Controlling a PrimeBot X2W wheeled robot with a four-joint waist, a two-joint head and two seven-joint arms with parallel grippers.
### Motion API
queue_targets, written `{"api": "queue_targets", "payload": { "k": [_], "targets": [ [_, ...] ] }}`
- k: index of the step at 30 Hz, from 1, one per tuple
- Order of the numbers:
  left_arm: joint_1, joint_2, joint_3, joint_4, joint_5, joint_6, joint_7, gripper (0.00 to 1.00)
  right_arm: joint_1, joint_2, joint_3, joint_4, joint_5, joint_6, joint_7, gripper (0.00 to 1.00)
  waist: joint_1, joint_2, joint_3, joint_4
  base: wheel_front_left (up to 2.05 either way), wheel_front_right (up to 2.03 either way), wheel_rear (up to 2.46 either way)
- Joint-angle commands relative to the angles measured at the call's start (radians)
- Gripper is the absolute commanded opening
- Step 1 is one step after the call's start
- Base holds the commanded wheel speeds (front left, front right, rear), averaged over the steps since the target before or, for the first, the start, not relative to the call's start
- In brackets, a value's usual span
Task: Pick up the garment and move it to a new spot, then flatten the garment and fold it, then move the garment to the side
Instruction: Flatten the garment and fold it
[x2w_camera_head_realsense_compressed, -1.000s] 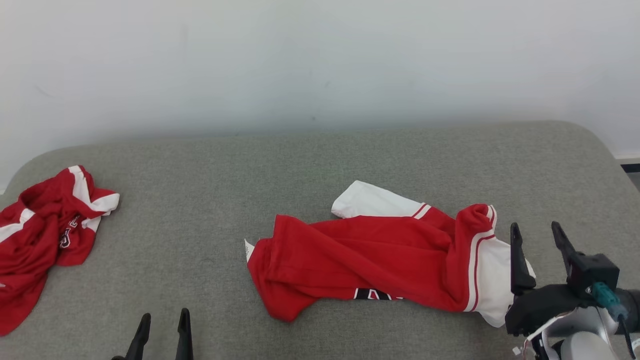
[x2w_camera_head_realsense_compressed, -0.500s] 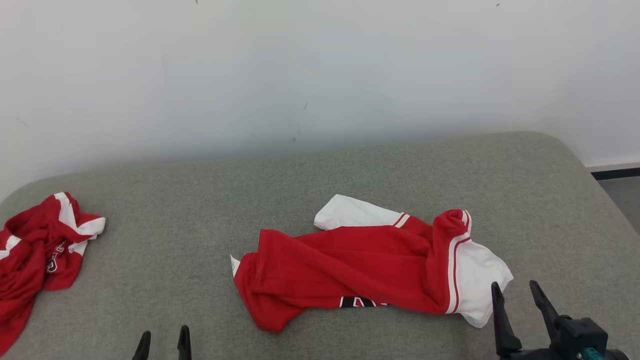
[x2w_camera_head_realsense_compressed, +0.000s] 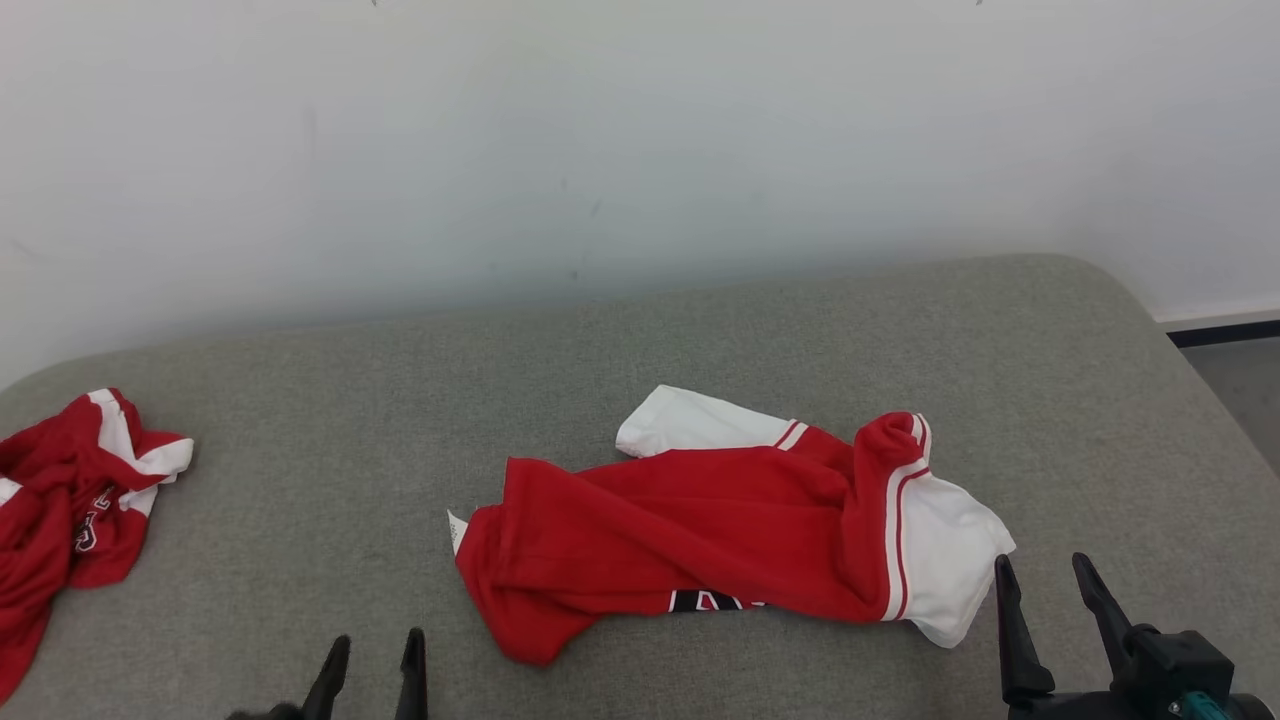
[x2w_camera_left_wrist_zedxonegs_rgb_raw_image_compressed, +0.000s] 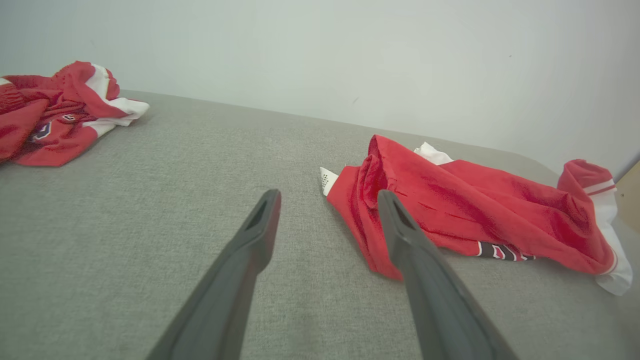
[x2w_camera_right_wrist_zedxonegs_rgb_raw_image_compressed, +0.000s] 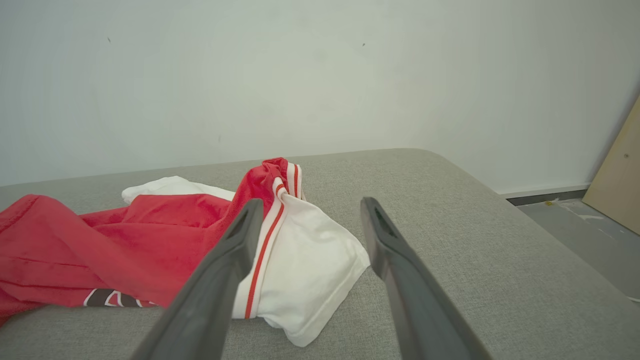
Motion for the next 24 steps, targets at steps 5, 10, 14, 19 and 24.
{"api": "queue_targets", "payload": {
  "k": [5,10,14,19,24],
  "targets": [
    [-0.168,0.0,-0.057,0.111,-0.031,-0.027,0.096,1.0,-0.011,0.0,0.024,-0.003,0.02,-0.002,0.003,1.0,0.0001,0.0,0.038,-0.042,0.0,0.0,0.0],
    [-0.259,0.009,-0.087,0.199,-0.061,-0.04,0.149,1.0,-0.019,0.0,0.035,-0.001,0.028,-0.002,0.001,1.0,0.0001,0.0,0.059,-0.068,0.0,0.0,0.0],
    [-0.322,0.02,-0.116,0.27,-0.067,-0.043,0.173,1.0,-0.025,0.0,0.042,0.004,0.032,-0.002,0.001,1.0,0.0001,0.0,0.076,-0.091,0.0,0.0,0.0],
    [-0.377,0.033,-0.136,0.339,-0.071,-0.047,0.179,1.0,-0.034,0.0,0.042,0.011,0.035,-0.002,-0.004,1.0,0.0001,0.0,0.089,-0.106,0.0,0.0,0.0],
    [-0.412,0.041,-0.15,0.39,-0.061,-0.047,0.162,0.6,-0.038,0.0,0.037,0.019,0.039,-0.002,-0.007,1.0,0.0001,0.0,0.091,-0.108,0.0,0.0,0.0]
  ]
}}
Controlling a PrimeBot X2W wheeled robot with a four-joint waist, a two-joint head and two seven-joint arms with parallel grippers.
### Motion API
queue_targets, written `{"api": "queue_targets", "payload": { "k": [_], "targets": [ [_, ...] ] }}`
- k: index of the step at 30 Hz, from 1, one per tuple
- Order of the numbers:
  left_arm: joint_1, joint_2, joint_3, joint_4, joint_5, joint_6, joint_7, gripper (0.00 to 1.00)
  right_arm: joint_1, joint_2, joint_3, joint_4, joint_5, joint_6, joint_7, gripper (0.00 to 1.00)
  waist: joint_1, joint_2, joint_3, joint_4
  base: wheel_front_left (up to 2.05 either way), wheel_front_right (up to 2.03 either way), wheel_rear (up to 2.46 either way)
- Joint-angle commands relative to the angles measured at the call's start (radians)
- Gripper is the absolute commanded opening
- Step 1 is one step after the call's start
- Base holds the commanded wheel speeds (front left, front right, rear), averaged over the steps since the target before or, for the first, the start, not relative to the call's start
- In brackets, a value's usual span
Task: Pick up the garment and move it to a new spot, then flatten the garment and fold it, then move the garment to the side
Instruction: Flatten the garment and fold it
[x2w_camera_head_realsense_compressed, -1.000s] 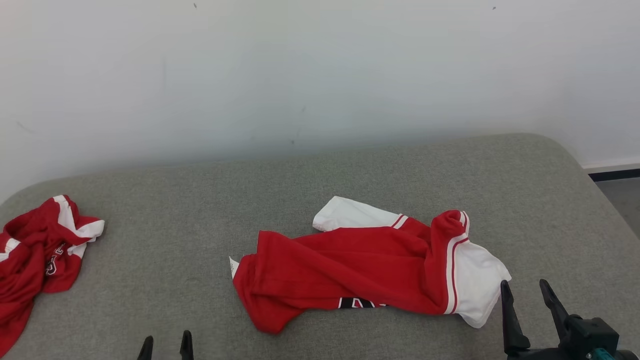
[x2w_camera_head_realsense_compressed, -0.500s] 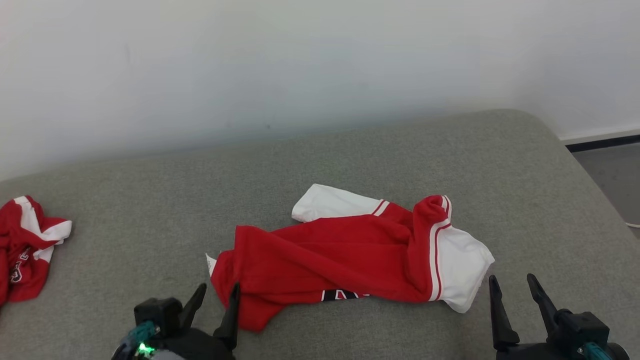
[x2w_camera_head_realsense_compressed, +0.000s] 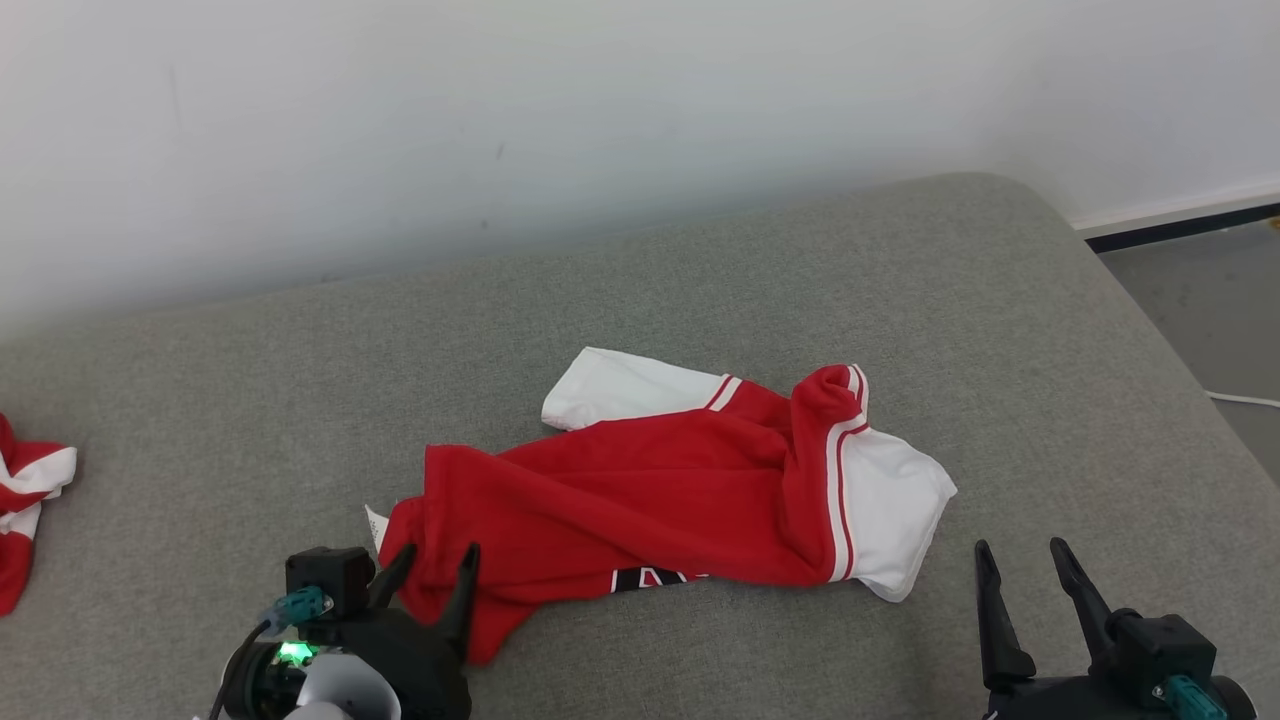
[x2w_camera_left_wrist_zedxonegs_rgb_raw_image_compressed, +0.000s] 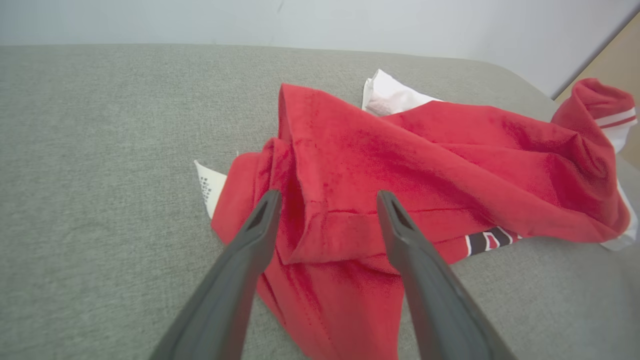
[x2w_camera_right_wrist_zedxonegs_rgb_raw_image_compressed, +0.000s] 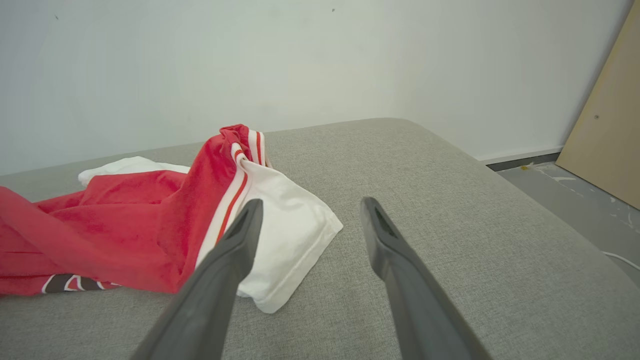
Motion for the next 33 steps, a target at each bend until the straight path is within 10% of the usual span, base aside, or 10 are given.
{"api": "queue_targets", "payload": {
  "k": [1,2,29,30,31,32,33],
  "targets": [
    [-0.013,0.006,-0.002,0.013,0.008,-0.003,-0.003,0.32,-0.007,0.0,-0.002,0.003,0.005,-0.002,-0.003,1.0,-0.0001,-0.0001,-0.001,0.001,0.0,0.0,0.0],
    [-0.018,0.007,-0.005,0.025,0.01,-0.003,-0.002,0.0,-0.006,0.0,-0.001,0.005,0.006,-0.002,-0.004,1.0,-0.0001,-0.0001,-0.002,0.002,0.0,0.0,0.0],
    [0.316,0.032,-0.006,-0.216,-0.095,0.035,-0.093,0.0,0.025,0.0,-0.025,0.012,0.009,-0.002,0.004,1.0,-0.0001,-0.0001,-0.066,0.099,0.0,0.0,0.0],
    [0.319,0.029,-0.003,-0.211,-0.1,0.041,-0.09,0.35,0.024,0.0,-0.022,0.012,0.009,-0.002,0.004,1.0,-0.0001,-0.0001,-0.067,0.099,0.0,0.0,0.0],
    [0.319,0.029,-0.003,-0.211,-0.1,0.041,-0.09,0.35,0.024,0.0,-0.022,0.012,0.009,-0.002,0.004,1.0,-0.0001,-0.0001,-0.067,0.099,0.0,0.0,0.0],
    [0.321,0.028,-0.003,-0.205,-0.101,0.046,-0.089,1.0,0.023,0.0,-0.02,0.012,0.01,-0.002,0.005,1.0,-0.0001,-0.0001,-0.067,0.099,0.0,0.0,0.0],
    [0.321,0.027,-0.003,-0.202,-0.102,0.048,-0.091,1.0,0.022,0.0,-0.017,0.013,0.012,-0.002,0.004,1.0,-0.0001,-0.0001,-0.068,0.099,0.0,0.0,0.0]
  ]
}}
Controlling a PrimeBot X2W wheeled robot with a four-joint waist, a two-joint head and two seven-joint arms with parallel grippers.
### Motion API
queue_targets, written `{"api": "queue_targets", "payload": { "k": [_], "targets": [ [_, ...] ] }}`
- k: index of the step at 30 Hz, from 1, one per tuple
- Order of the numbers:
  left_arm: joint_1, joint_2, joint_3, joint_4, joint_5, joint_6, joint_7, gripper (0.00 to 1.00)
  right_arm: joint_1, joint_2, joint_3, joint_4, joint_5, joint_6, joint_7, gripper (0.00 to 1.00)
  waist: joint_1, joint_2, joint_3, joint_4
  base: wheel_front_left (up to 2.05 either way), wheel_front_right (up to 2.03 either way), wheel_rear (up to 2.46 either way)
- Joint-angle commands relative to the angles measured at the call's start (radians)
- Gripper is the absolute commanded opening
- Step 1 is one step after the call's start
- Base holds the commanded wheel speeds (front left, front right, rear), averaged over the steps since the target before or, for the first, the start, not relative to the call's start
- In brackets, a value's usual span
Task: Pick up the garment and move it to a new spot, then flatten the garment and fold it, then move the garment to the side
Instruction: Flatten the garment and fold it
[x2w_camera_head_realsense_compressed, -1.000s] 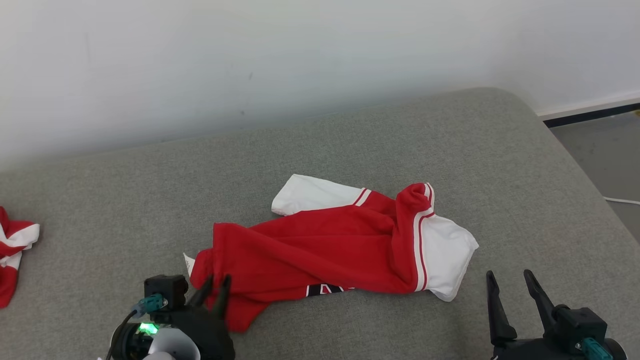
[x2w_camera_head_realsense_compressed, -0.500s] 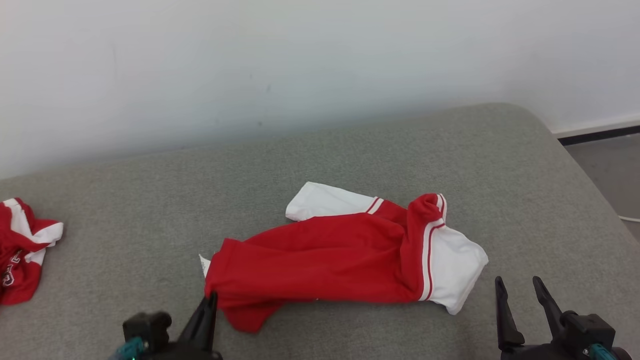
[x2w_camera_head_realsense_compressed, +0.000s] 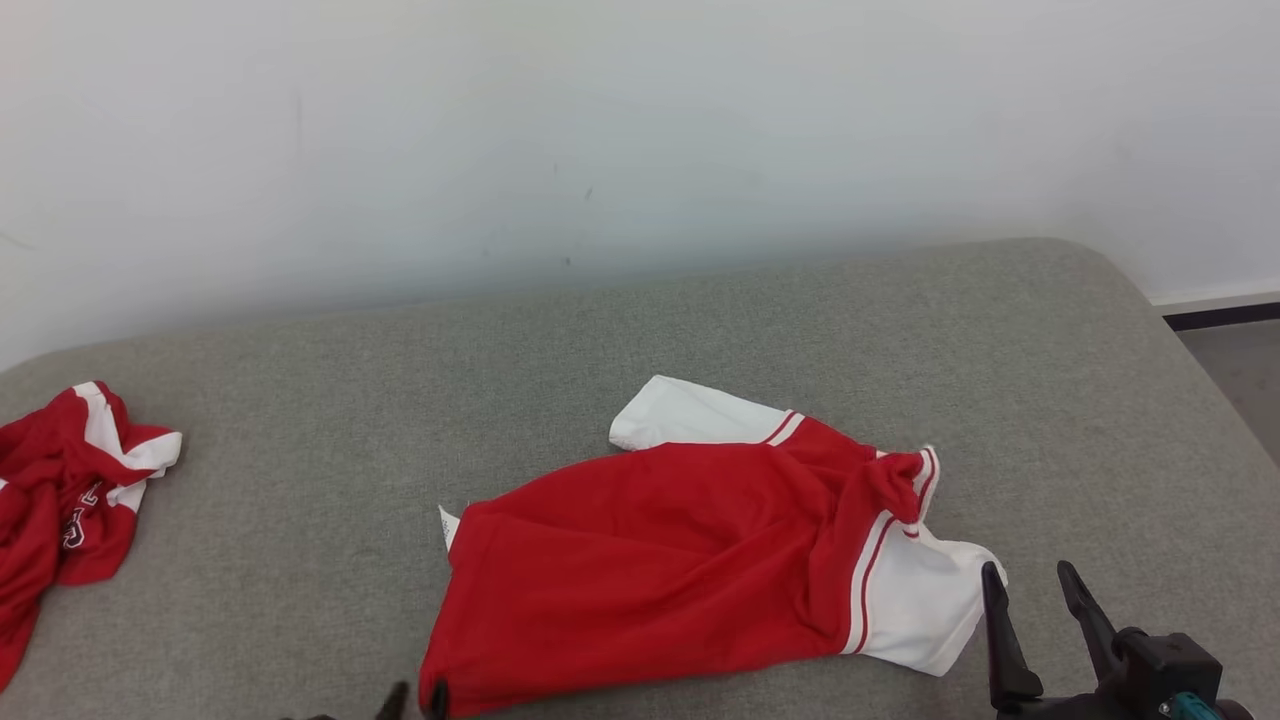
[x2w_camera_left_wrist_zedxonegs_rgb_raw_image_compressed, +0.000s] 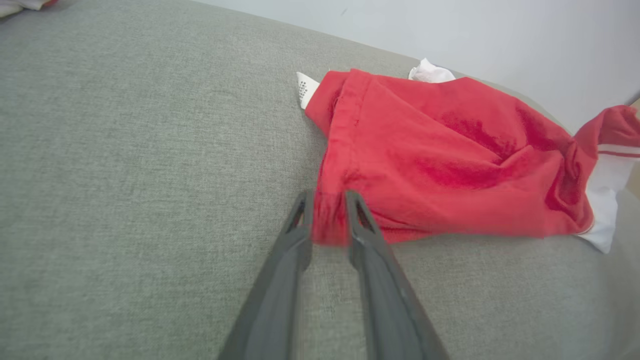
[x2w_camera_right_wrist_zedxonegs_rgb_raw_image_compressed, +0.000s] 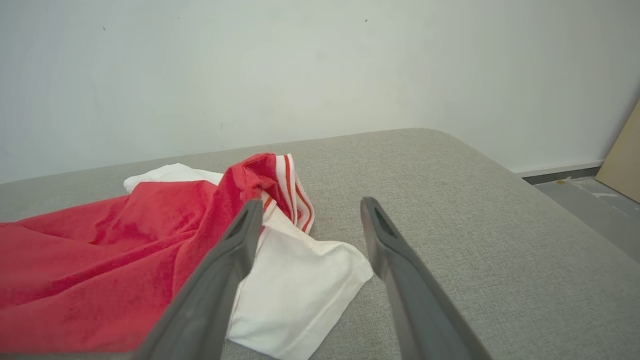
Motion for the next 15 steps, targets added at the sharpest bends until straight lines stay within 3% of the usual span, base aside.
{"api": "queue_targets", "payload": {
  "k": [1,8,15],
  "targets": [
    [0.006,0.001,0.004,0.006,-0.008,0.007,-0.008,1.0,-0.003,0.0,0.004,-0.001,0.005,-0.002,0.001,1.0,0.0,0.0,-0.001,-0.002,0.0,0.0,0.0],
    [0.013,0.007,0.042,0.003,-0.007,0.027,-0.072,1.0,-0.001,0.0,-0.005,-0.005,0.001,-0.002,0.002,1.0,0.0,0.0,-0.004,-0.008,0.0,0.0,0.0],
    [0.028,0.019,0.114,-0.085,0.029,0.036,-0.098,1.0,0.007,0.0,-0.027,-0.005,-0.001,-0.002,0.001,1.0,0.0,0.0,-0.015,0.004,0.0,0.0,0.0]
  ]
}}
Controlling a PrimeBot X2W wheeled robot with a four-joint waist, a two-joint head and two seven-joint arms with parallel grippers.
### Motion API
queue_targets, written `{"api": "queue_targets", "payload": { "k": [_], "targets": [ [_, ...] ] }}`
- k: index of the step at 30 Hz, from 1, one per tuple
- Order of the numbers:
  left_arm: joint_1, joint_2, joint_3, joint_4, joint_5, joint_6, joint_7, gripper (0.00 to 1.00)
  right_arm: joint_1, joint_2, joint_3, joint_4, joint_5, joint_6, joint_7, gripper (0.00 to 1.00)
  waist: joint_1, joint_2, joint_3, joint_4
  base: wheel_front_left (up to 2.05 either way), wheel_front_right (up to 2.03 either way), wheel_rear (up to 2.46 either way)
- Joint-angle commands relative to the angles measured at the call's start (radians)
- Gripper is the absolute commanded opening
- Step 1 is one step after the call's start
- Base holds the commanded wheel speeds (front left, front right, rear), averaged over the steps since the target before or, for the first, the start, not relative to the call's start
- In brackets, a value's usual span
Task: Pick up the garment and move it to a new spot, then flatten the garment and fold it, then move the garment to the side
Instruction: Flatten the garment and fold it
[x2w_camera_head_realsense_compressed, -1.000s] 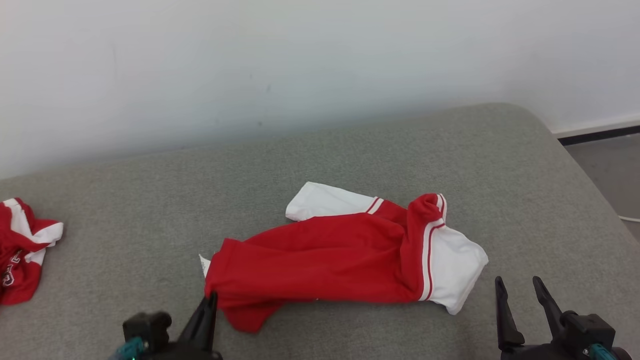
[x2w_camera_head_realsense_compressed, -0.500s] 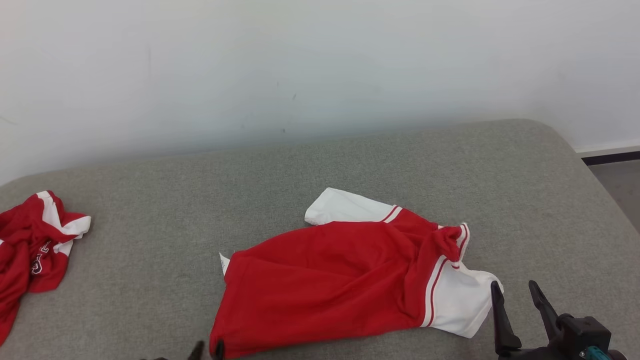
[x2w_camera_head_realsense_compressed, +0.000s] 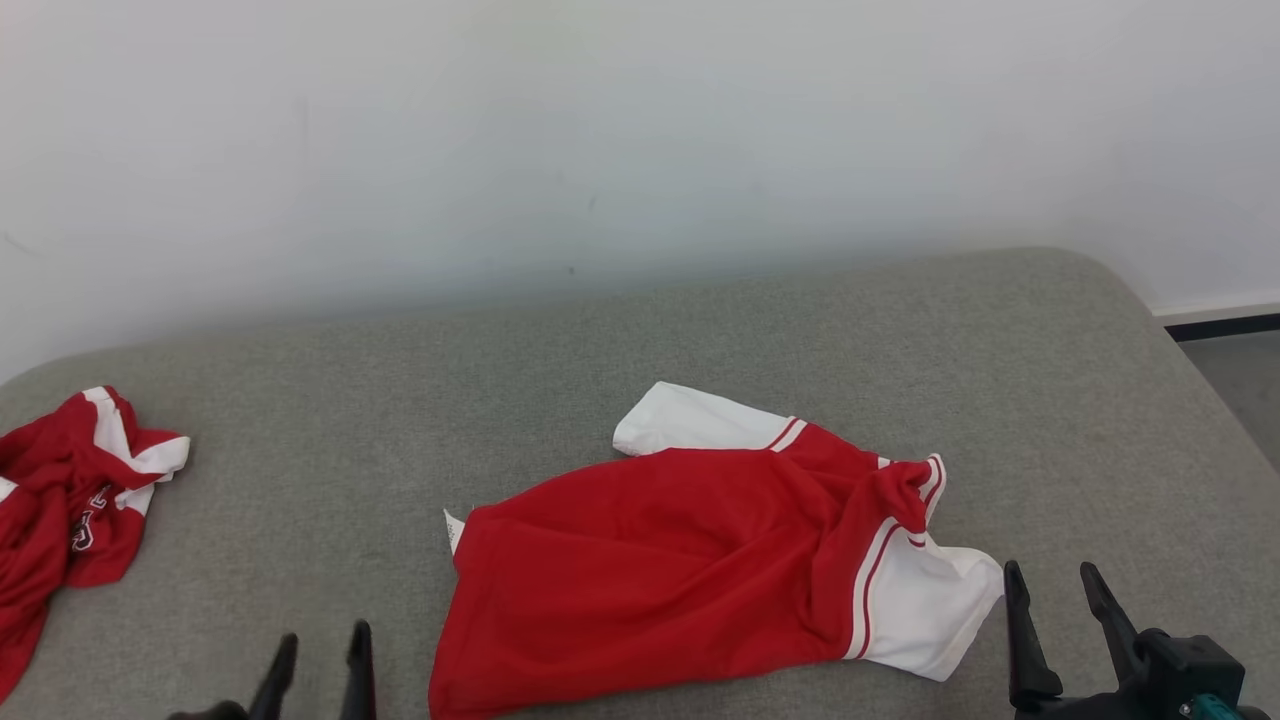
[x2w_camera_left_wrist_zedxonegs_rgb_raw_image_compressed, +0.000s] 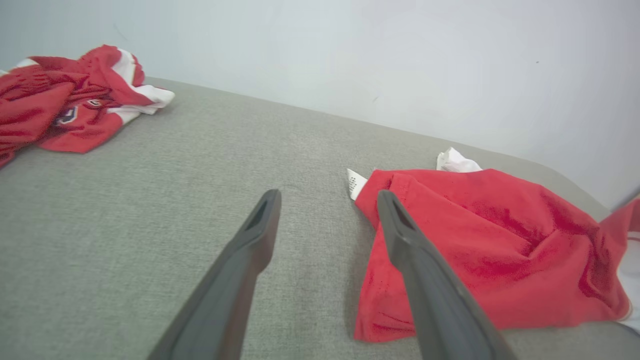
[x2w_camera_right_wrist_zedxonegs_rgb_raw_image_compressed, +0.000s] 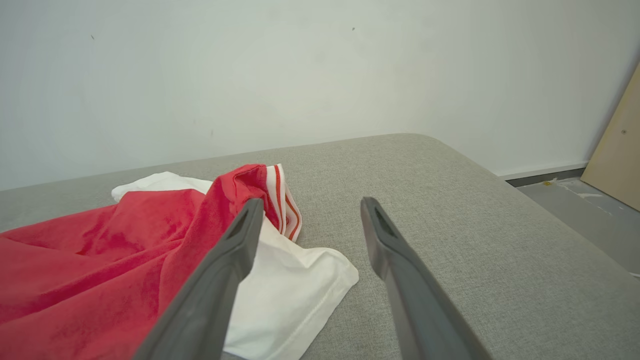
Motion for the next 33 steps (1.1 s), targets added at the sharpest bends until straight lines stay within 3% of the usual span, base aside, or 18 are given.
{"api": "queue_targets", "payload": {
  "k": [1,6,11,20,33],
  "targets": [
    [0.013,0.001,0.026,-0.043,0.022,0.004,-0.004,1.0,0.008,0.0,-0.006,-0.002,-0.001,-0.002,-0.001,1.0,0.0,0.0,-0.006,0.007,0.0,0.0,0.0],
    [0.063,-0.023,0.101,-0.178,0.096,-0.009,-0.004,1.0,0.014,0.0,-0.026,0.009,-0.002,-0.002,-0.007,1.0,0.0,0.0,-0.027,0.022,0.0,0.0,0.0],
    [0.105,-0.044,0.139,-0.226,0.143,-0.019,-0.004,1.0,0.023,0.0,-0.001,0.018,-0.014,-0.002,-0.016,1.0,0.0,0.0,-0.049,0.032,0.0,0.0,0.0],
    [0.157,-0.066,0.17,-0.208,0.17,-0.027,-0.004,1.0,0.056,0.0,0.107,-0.029,-0.081,-0.002,0.002,1.0,0.0,0.0,-0.071,0.047,0.0,0.0,0.0],
    [0.162,-0.075,0.177,-0.182,0.183,-0.028,-0.004,1.0,0.095,-0.001,0.149,-0.074,-0.094,-0.002,0.018,1.0,0.0,0.0,-0.074,0.046,0.0,0.0,0.0]
  ]
}}
